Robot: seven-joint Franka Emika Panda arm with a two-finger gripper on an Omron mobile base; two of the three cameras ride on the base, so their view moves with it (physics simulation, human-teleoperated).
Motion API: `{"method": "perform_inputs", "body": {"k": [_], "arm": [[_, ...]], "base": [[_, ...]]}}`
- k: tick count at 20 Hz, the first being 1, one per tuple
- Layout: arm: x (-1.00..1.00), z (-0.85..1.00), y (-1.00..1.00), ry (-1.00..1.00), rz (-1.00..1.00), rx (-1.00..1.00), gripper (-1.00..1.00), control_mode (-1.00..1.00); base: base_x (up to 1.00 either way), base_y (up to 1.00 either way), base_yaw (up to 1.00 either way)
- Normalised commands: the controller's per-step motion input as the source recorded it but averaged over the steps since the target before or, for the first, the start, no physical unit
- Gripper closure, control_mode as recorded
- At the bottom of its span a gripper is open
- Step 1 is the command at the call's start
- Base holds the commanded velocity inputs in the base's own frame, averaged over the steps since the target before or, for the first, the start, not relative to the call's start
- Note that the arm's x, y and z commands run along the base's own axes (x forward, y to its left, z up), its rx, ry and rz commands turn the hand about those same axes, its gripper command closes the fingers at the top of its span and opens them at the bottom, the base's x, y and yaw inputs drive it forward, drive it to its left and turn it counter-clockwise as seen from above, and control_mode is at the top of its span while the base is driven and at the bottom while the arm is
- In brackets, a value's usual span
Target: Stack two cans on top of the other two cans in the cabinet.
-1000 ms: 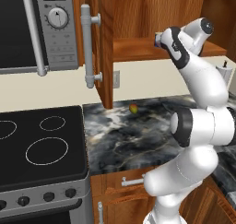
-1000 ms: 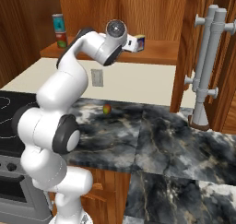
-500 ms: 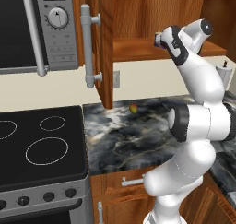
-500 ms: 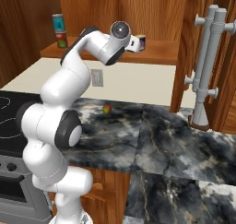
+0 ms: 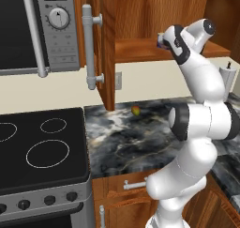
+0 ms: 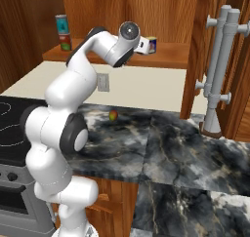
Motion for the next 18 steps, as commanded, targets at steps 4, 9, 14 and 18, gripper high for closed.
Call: {"method": "perform_inputs", "body": {"k": [4, 9, 14, 18], "arm": [[0.18, -0.01, 0.0, 0.0, 0.01, 0.0, -1.0, -1.0], [0.15, 0.0, 0.0, 0.0, 0.01, 0.0, -1.0, -1.0], [0.1, 0.0, 0.0, 0.0, 0.01, 0.0, -1.0, -1.0], [0.03, -0.01, 0.0, 0.0, 0.01, 0.0, -1.0, -1.0]], "base": [[0.0, 0.0, 0.0], [0.0, 0.0, 0.0], [0.0, 0.0, 0.0], [0.0, 0.0, 0.0]]}}
